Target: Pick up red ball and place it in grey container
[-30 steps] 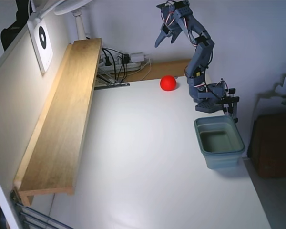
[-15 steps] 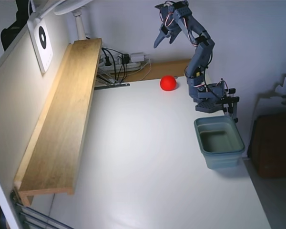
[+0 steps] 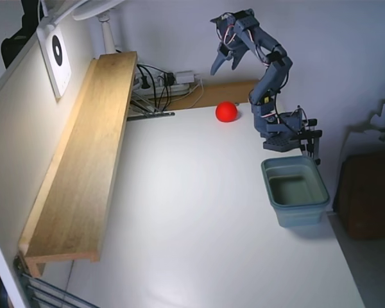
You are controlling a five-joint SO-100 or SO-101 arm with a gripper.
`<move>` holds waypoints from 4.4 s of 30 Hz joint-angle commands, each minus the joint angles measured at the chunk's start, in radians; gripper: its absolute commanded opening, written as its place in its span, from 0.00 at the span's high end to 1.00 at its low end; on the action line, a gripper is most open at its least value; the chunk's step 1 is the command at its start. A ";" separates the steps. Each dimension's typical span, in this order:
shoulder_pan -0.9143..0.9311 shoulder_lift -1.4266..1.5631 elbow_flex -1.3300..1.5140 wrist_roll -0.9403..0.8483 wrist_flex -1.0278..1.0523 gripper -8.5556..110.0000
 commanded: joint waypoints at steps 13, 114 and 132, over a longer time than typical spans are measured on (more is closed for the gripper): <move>-0.003 0.152 0.303 0.003 -0.201 0.61; -0.003 -0.167 0.947 0.003 -1.164 0.61; -0.003 -0.169 0.949 0.003 -1.168 0.73</move>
